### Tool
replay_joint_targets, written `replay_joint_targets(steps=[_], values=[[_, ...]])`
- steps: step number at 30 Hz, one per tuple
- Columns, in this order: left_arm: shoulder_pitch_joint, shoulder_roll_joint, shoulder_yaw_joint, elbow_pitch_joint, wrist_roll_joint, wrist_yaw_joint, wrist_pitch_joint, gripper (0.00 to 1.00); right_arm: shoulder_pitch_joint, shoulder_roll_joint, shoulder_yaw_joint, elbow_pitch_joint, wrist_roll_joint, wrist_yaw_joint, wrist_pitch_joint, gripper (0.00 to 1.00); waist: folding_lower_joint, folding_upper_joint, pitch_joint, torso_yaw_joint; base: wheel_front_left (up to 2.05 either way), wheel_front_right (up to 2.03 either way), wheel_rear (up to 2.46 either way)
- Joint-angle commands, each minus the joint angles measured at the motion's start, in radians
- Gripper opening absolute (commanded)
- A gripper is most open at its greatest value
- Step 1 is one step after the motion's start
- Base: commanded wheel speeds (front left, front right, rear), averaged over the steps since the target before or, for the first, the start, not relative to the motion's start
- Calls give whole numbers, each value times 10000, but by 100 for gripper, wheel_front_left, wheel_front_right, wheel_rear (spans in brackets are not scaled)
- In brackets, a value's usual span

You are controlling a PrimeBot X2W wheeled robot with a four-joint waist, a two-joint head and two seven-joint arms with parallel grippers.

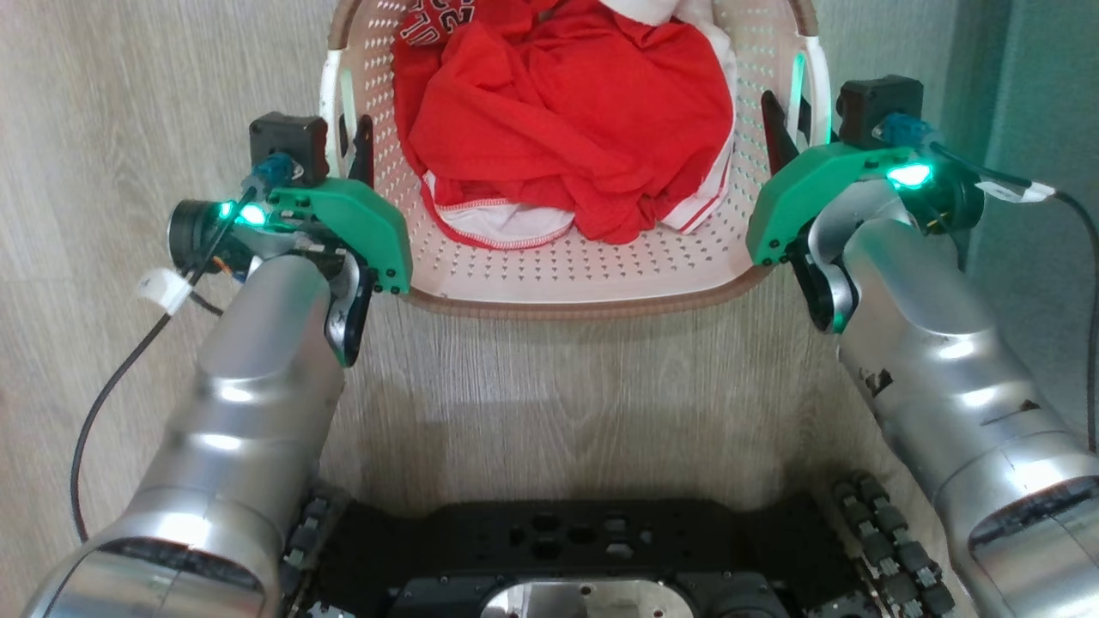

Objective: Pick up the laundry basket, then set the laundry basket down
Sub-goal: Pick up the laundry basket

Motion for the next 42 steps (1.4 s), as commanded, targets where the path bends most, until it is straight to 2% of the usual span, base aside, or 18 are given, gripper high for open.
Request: replay_joint_targets(steps=[1, 7, 14, 23, 30, 42], values=[[327, 333, 144, -44, -61, 177, -55, 0, 456, 147, 315, -13, 66, 25, -74, 0, 0, 0, -162, -22, 0, 0, 0], [522, 333, 58, 67, -209, 210, -55, 0, 611, 147, 560, 189, 382, 25, -74, 0, 0, 0, -635, -73, 0, 0, 0], [1040, 333, -211, 323, -511, 183, -55, 0, 1071, 147, 1071, 538, 1057, 25, -74, 0, 0, 0, -1684, -177, 0, 0, 0], [1870, 333, -941, 1174, -1514, -140, -9, 0, 1826, 147, 2124, 1187, 2161, 25, 187, 0, 0, 0, -3355, -259, 0, 0, 0], [2691, 333, -1848, 1544, -2622, -369, 830, 0, 2712, 147, 2859, 1652, 3057, 25, 867, 0, 0, 0, -5056, -182, 0, 0, 0], [3947, 333, -2957, 1717, -3566, -478, 1586, 0, 3899, 147, 3742, 1835, 4272, 25, 1894, 0, 0, 0, -7522, -256, 0, 0, 0]])
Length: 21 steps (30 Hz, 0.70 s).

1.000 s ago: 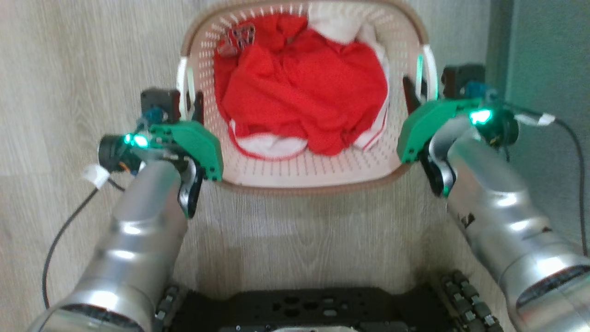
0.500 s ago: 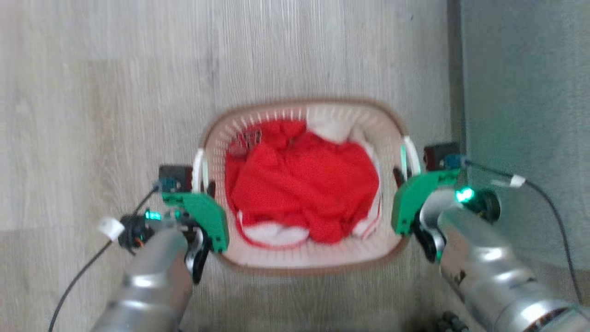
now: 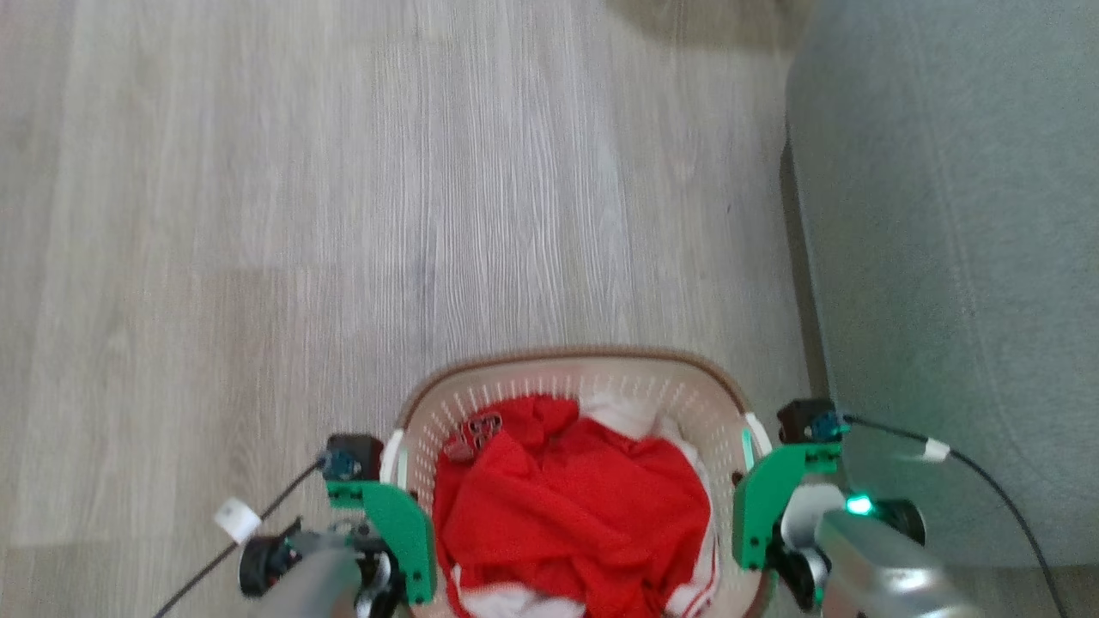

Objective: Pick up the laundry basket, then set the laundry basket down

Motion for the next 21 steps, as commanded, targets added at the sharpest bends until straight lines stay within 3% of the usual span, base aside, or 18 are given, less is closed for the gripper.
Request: replay_joint_targets(steps=[1, 13, 21], values=[[80, 363, 71, -22, -78, -19, 5, 0, 249, -66, 217, -27, 83, 25, 6, 0, 1, -1, -804, -43, 0, 0, 0], [803, 363, -579, 157, -464, -112, 88, 0, 1167, -66, 947, -69, 890, 25, 164, 0, 1, -1, -2444, -68, 0, 0, 0], [810, 363, -851, 275, -619, -120, 55, 0, 1223, -66, 1405, -100, 1311, 25, 95, 0, 1, -1, -2735, -39, 0, 0, 0]])
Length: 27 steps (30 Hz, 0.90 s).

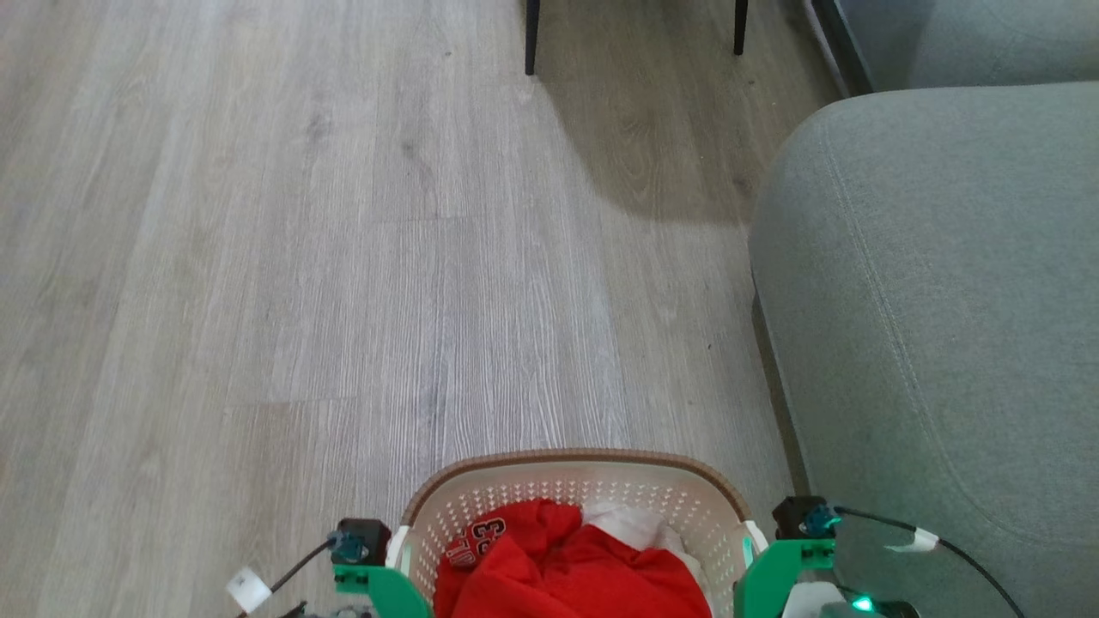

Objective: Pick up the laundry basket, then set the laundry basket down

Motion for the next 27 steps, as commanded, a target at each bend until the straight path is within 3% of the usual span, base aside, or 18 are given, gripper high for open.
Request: replay_joint_targets(steps=[1, 27], values=[[-346, 308, 161, -56, -57, 25, -128, 0, -182, -68, 186, -121, 59, 25, -159, 0, 1, -1, -12, 8, 0, 0, 0], [-456, 308, -368, 144, -601, 80, -227, 0, -518, -68, 1272, 51, 1096, 25, -460, 0, 1, -1, 23, 28, 0, 0, 0]])
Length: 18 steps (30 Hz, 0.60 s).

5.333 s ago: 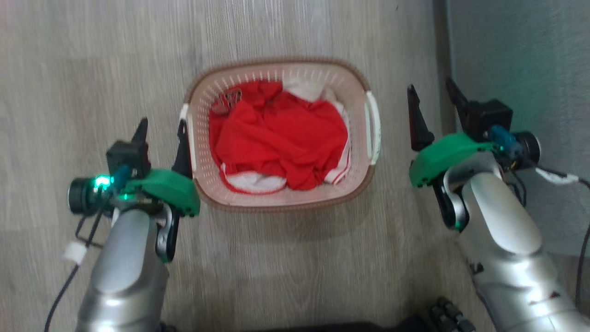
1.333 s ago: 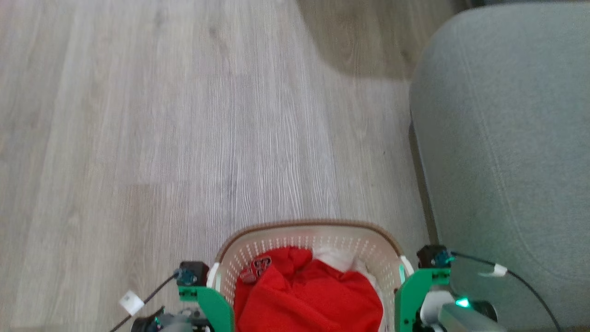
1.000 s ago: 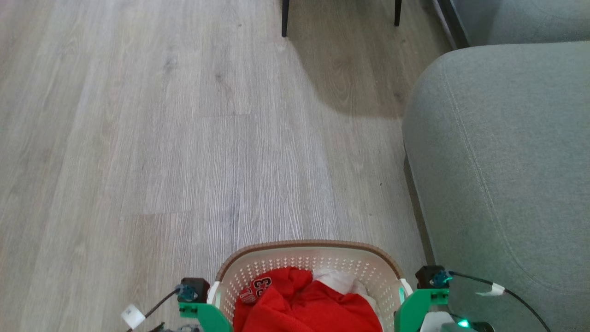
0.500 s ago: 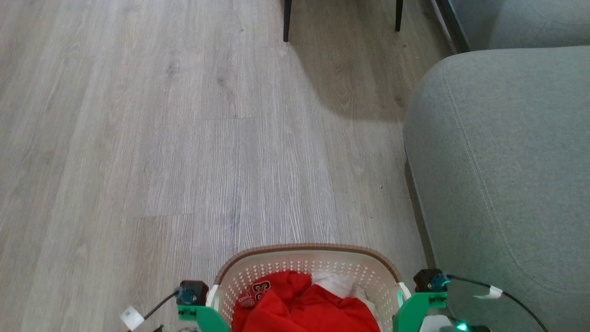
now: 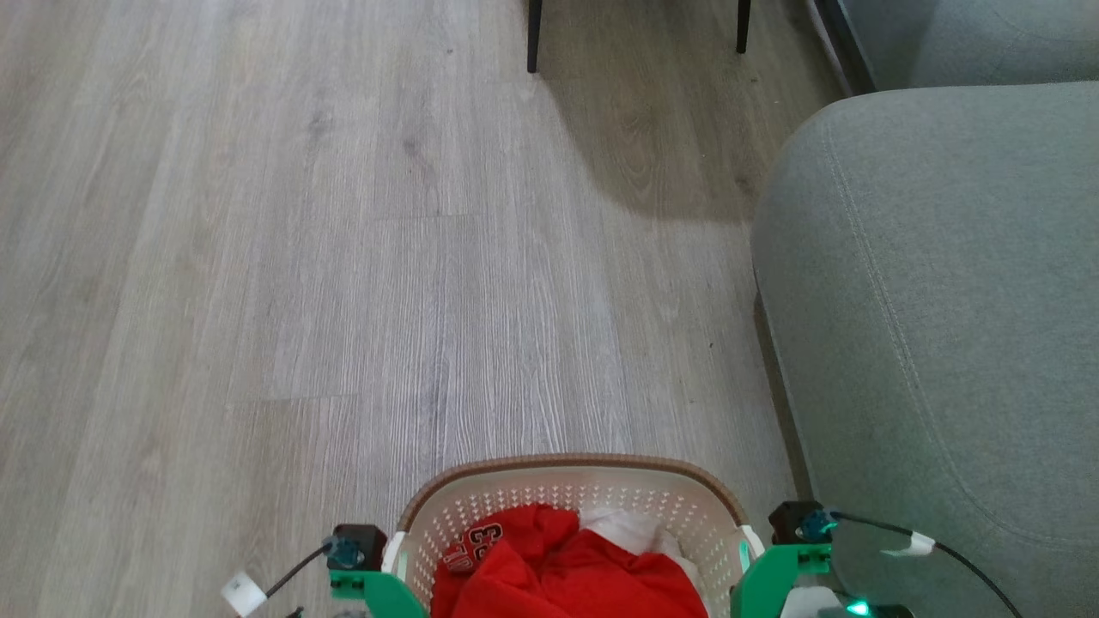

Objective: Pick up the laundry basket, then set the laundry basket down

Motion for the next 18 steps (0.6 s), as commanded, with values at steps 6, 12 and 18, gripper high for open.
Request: replay_joint_targets(steps=[6, 12, 18], values=[[-474, 267, 30, 6, -153, 81, -142, 0, -505, -68, 292, -31, 210, 25, -243, 0, 1, 1, 36, 4, 0, 0, 0], [-499, 267, -70, 43, -247, 97, -179, 0, -567, -68, 490, 7, 395, 25, -294, 0, 1, 1, 71, -1, 0, 0, 0], [-536, 267, -157, 81, -341, 97, -199, 0, -634, -68, 671, 41, 572, 25, -321, 0, 1, 1, 103, -11, 0, 0, 0]])
